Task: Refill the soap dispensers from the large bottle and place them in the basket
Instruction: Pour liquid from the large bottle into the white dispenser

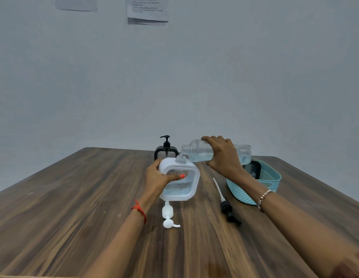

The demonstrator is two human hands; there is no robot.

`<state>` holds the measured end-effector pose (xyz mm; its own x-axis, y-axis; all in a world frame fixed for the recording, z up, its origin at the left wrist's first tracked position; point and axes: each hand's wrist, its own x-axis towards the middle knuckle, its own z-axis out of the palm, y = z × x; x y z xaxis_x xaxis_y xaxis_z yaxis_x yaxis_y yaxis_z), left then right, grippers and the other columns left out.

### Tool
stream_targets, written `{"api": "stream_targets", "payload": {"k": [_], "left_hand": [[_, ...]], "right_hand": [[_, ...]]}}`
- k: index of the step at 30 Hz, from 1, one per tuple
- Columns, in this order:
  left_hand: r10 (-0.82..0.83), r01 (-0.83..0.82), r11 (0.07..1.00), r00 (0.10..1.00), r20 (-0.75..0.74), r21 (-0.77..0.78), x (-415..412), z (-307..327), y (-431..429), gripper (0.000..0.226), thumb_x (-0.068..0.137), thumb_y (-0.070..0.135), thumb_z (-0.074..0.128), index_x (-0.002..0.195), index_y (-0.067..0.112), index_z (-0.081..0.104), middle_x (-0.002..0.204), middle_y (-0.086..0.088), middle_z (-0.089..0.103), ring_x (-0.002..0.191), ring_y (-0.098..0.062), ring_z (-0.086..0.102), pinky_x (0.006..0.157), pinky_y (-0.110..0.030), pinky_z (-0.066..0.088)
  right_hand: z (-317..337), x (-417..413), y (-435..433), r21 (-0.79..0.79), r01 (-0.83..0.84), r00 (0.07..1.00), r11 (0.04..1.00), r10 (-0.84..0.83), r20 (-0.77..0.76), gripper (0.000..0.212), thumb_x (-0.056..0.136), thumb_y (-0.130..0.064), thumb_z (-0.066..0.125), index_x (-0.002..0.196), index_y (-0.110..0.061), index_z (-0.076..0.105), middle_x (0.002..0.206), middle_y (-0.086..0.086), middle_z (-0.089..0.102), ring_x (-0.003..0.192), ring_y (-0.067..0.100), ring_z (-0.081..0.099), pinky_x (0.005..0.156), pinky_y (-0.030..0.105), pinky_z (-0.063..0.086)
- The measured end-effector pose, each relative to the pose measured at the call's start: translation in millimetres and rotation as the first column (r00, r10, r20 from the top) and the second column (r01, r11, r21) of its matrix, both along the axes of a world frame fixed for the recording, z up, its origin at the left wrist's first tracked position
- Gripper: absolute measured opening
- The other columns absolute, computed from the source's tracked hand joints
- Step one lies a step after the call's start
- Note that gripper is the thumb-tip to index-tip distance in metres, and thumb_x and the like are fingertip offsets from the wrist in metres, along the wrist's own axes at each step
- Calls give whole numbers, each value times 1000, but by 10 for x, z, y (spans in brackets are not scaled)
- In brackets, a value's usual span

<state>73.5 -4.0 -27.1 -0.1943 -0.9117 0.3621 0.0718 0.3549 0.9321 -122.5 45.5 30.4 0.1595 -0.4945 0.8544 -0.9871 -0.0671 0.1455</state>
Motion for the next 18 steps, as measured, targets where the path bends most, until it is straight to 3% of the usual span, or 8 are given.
{"api": "stream_targets", "payload": {"k": [3, 5, 9, 13, 16, 18], "left_hand": [[-13, 13, 1000, 1000, -28, 21, 2, -18, -1, 47, 53, 9, 89, 87, 24, 59, 83, 3, 67, 76, -15, 64, 65, -24, 53], [-19, 21, 999, 999, -50, 37, 11, -29, -11, 50, 53, 8, 89, 91, 21, 60, 85, 2, 67, 77, -15, 64, 65, -25, 54], [-26, 30, 998, 996, -81, 57, 45, -45, -52, 52, 54, 5, 88, 98, 14, 61, 87, -2, 68, 79, -18, 64, 68, -29, 55], [-22, 30, 997, 994, -105, 72, 85, -52, -95, 48, 56, 3, 86, 96, 13, 61, 86, -1, 67, 78, -18, 64, 68, -30, 55], [-22, 31, 996, 993, -114, 83, 117, -54, -125, 47, 55, 4, 86, 93, 15, 61, 84, -1, 67, 75, -17, 64, 66, -31, 55], [-21, 31, 996, 993, -118, 84, 136, -57, -146, 47, 54, 4, 87, 92, 16, 61, 84, 0, 67, 75, -17, 64, 65, -30, 54]], "right_hand": [[-3, 34, -6, 37, -70, 992, 997, 65, 112, 63, 52, -2, 78, 112, -8, 60, 94, 6, 67, 83, 29, 60, 72, 32, 36], [14, 59, 7, 55, -171, 947, 984, 149, 285, 61, 55, -5, 79, 113, -9, 59, 98, 4, 66, 87, 24, 59, 74, 31, 40], [64, 53, 5, 42, -339, 736, 940, 237, 634, 57, 53, -8, 85, 102, -12, 57, 91, -1, 62, 80, 16, 57, 63, 13, 43], [-32, -38, -15, 54, -428, 482, 902, 177, 858, 58, 52, -12, 88, 102, -9, 59, 94, 2, 60, 81, 16, 57, 70, 28, 50], [-129, -51, -12, 23, -543, 298, 840, 167, 940, 52, 56, -2, 85, 102, -10, 60, 95, 3, 65, 81, 16, 63, 64, 23, 53], [-198, -54, -30, -1, -598, 222, 801, 168, 960, 52, 59, 2, 82, 104, -15, 61, 94, 1, 68, 82, 16, 66, 62, 20, 53]]}}
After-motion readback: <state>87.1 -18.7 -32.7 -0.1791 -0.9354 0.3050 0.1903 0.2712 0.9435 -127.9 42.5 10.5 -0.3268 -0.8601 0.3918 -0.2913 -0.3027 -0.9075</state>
